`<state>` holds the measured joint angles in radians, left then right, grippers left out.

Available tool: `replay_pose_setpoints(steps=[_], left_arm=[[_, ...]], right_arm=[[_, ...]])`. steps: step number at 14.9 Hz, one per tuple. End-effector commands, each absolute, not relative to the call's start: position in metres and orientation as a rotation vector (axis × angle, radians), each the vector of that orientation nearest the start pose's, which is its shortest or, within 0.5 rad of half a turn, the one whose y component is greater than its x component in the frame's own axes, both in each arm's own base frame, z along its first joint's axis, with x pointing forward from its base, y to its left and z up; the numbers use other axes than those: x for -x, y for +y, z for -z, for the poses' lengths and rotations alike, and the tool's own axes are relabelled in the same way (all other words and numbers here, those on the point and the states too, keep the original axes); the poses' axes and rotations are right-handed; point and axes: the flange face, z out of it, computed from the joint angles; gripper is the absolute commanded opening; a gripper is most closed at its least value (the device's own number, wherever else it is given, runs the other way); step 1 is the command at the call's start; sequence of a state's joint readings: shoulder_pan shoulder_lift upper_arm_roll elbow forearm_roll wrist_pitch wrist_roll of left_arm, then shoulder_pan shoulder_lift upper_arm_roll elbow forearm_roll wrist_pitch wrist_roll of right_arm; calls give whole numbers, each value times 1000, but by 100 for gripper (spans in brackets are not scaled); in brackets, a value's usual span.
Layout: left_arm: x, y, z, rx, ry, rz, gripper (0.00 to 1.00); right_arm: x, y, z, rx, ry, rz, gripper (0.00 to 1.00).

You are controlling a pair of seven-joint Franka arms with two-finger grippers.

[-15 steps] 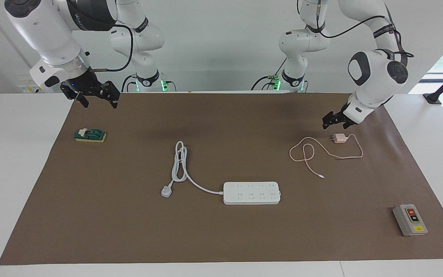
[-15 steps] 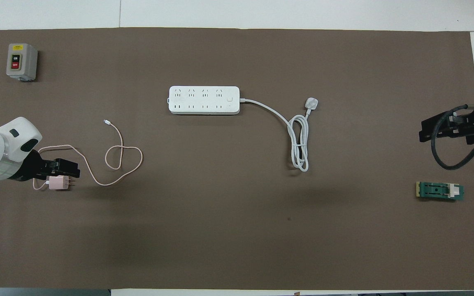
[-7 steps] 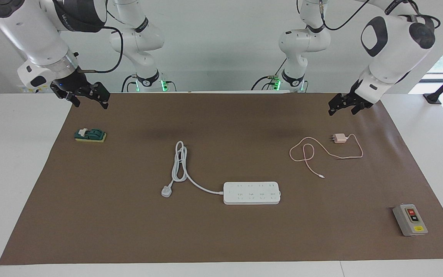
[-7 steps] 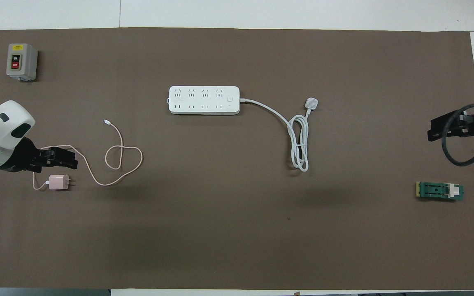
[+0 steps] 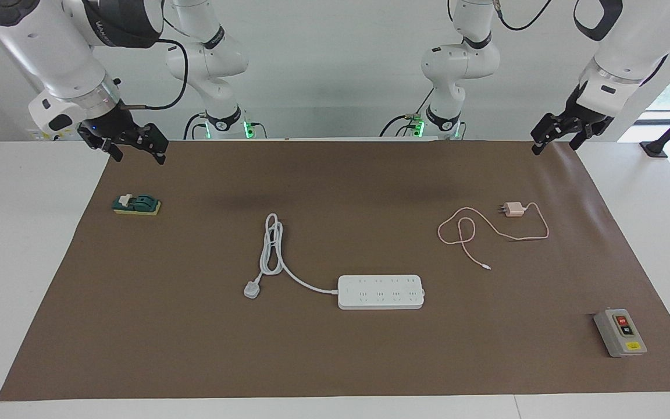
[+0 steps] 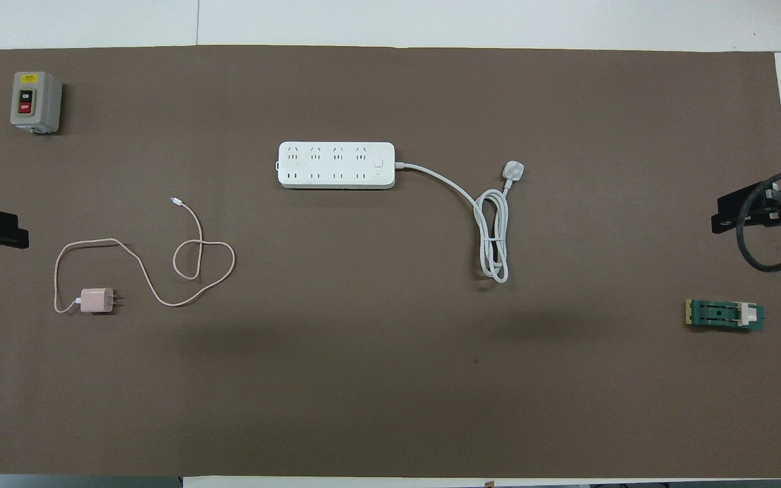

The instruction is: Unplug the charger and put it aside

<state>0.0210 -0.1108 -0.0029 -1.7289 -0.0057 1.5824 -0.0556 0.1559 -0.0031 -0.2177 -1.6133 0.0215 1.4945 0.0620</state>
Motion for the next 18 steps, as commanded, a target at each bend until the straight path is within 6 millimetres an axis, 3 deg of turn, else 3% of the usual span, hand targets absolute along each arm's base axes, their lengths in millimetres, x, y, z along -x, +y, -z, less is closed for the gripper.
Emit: replay_pose_setpoints(steps=[1,5,10,14,18], left_arm=[[-539,3,-597,3127,-124,-103,100],[-543,-5,-593,3163,-149,-148,100],[-552,-10,-600,3181,-112,-5,100],[-546,-14,-598,3176,99,-60,100],[-542,-18,-596,3176,120,-97,100]], right_arm=[[-537,-32,-603,3097,196,-170,100],[-537,-33,-603,3097,198,-170,100],[-537,-33,-603,3097,198,-170,100],[-537,-32,-603,3097,196,-172,100],[-537,-32,-603,3097,196,-170,100]])
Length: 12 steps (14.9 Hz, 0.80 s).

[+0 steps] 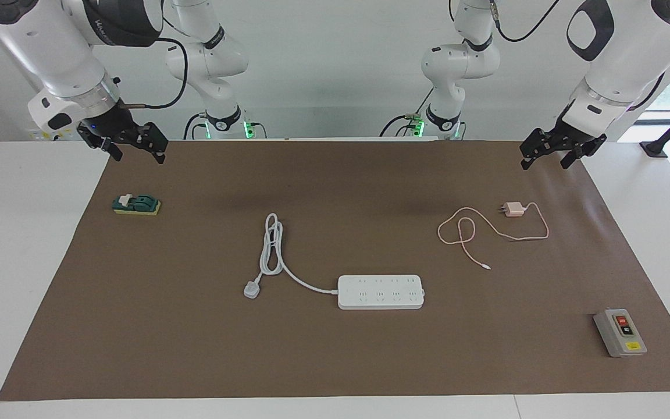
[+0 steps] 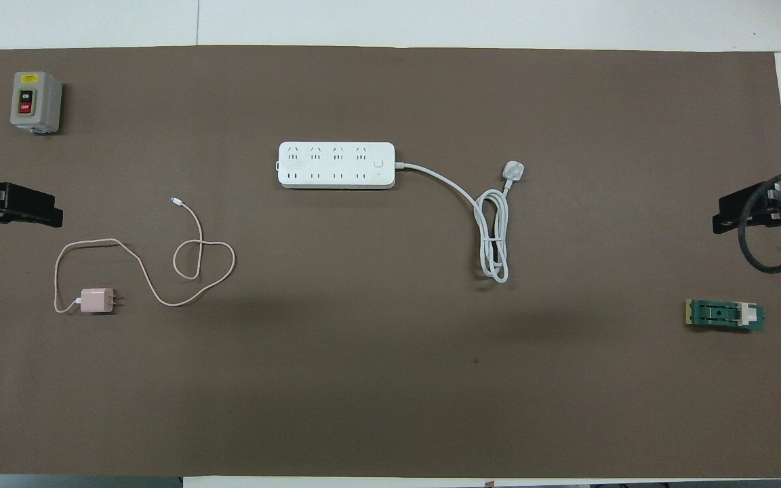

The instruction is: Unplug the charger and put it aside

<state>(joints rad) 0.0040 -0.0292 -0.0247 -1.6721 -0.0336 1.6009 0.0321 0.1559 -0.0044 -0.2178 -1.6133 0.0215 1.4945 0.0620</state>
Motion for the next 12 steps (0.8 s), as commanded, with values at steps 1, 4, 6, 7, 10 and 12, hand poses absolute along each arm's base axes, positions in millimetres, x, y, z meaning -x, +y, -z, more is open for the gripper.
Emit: replay_pose_setpoints(steps=[1,4,6,7,10,12], left_arm=[[-541,-21,-596,3176,127,-102,100],[-542,-21,-596,3175,135,-111,100],[-542,-20,-596,3176,132,-114,100],[-542,-20,-596,3176,132,-116,100],[-540,-20,-596,3184,123,-141,100],[-540,-19,-596,3186,121,-143,100]], right_arm=[[-537,-33,-603,3097,198,-172,100],[-537,-33,-603,3097,198,-172,100],[-537,-33,-603,3097,198,-172,100],[-537,-33,-603,3097,198,-170,100],[-537,-33,-603,3097,198,-172,100],[-537,-33,-603,3097,198,-172,100]])
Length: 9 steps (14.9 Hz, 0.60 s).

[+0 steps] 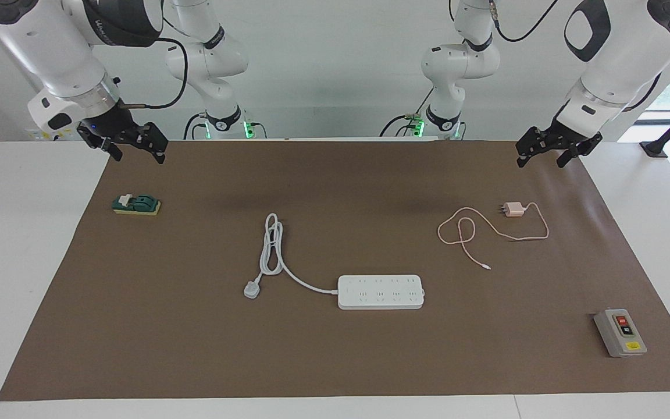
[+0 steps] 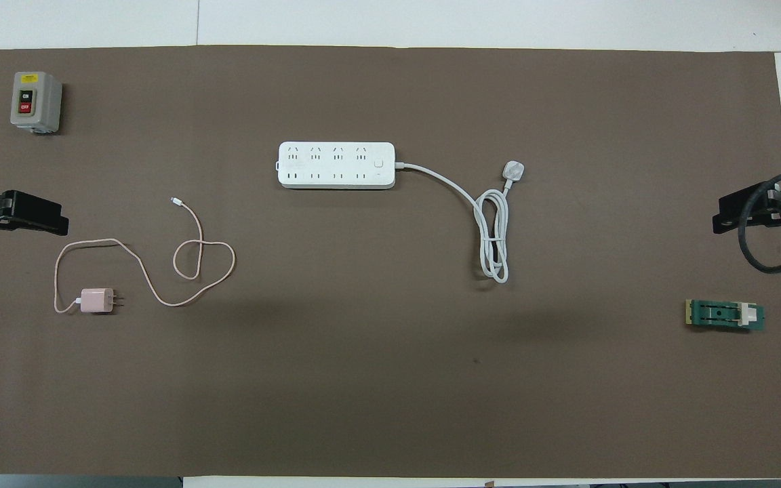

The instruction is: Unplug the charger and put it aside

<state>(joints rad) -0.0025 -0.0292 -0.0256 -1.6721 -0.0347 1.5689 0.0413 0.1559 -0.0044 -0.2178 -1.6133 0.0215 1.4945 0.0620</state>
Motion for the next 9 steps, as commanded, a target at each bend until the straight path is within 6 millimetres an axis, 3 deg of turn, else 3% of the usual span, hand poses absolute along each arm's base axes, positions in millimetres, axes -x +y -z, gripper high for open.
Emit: replay_pose_setpoints(steps=[1,9], left_arm=[[-540,-20,-596,3186,123,-143,100],[-542,-18,-600,3180,129,-123,100]], right_arm=[[-537,-33,-603,3097,198,-172,100],[-537,-32,-603,3097,196,-170,100]])
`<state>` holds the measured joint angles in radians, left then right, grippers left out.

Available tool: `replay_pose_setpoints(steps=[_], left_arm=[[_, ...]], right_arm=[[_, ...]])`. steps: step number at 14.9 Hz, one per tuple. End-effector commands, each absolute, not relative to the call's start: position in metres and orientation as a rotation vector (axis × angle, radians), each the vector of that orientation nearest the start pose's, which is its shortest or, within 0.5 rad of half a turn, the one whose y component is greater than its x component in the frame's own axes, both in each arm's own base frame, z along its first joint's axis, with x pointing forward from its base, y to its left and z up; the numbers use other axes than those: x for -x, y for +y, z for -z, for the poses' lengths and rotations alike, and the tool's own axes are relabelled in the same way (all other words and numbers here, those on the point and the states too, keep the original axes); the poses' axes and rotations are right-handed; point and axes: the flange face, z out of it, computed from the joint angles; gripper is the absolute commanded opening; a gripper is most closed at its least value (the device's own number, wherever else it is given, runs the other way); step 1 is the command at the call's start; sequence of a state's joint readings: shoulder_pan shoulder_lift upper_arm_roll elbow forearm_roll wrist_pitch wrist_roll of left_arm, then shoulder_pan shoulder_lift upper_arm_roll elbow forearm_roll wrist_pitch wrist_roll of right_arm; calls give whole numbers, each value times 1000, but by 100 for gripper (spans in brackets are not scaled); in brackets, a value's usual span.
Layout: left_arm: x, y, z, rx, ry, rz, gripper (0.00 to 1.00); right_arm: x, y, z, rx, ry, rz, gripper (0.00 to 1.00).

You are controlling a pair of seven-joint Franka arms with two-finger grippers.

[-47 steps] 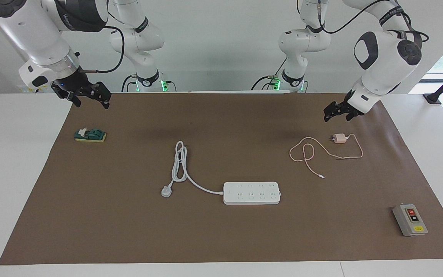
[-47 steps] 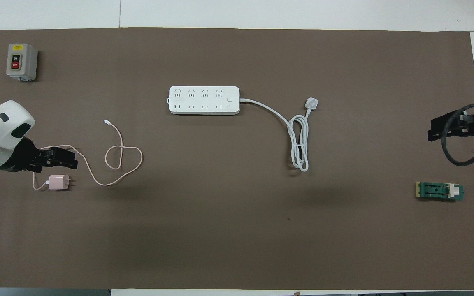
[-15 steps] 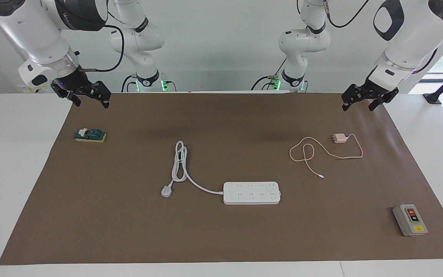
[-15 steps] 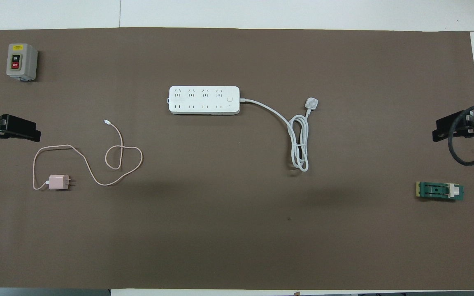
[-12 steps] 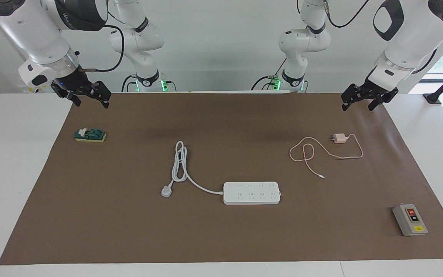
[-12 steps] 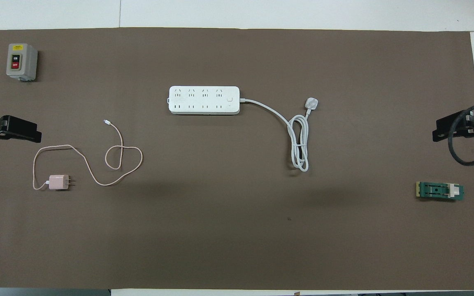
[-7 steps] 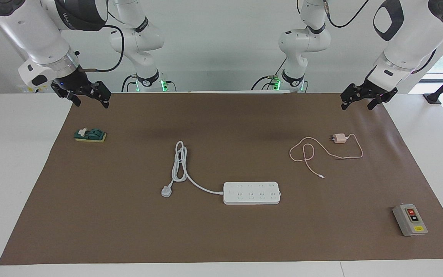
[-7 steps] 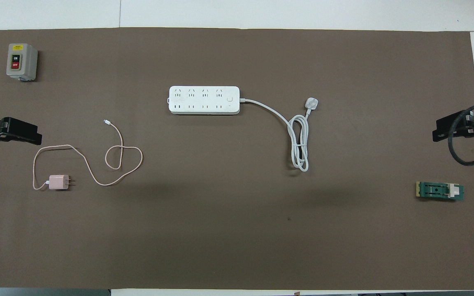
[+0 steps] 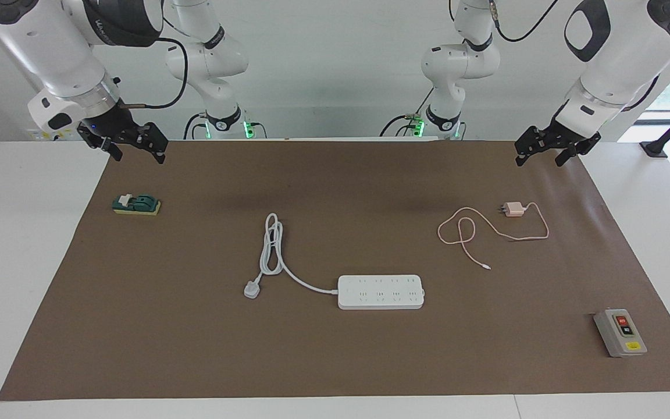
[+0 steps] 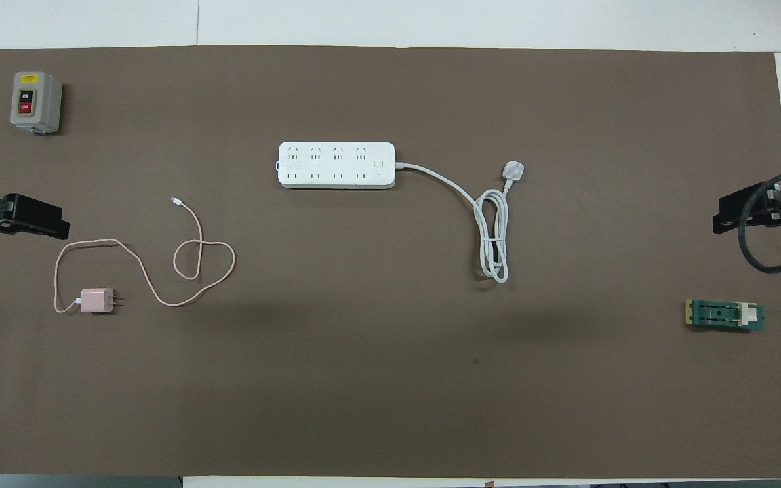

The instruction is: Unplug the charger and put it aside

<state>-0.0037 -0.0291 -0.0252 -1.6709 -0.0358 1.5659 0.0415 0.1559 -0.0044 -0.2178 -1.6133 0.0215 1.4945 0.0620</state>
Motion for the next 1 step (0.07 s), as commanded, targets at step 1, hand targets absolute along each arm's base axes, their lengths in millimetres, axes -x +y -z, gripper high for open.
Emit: replay_pose_setpoints(steps=[1], left_arm=[[-542,-20,-603,3183,131,-116,100]], right_arm=[[-537,-33,-603,3097,198,-172,100]])
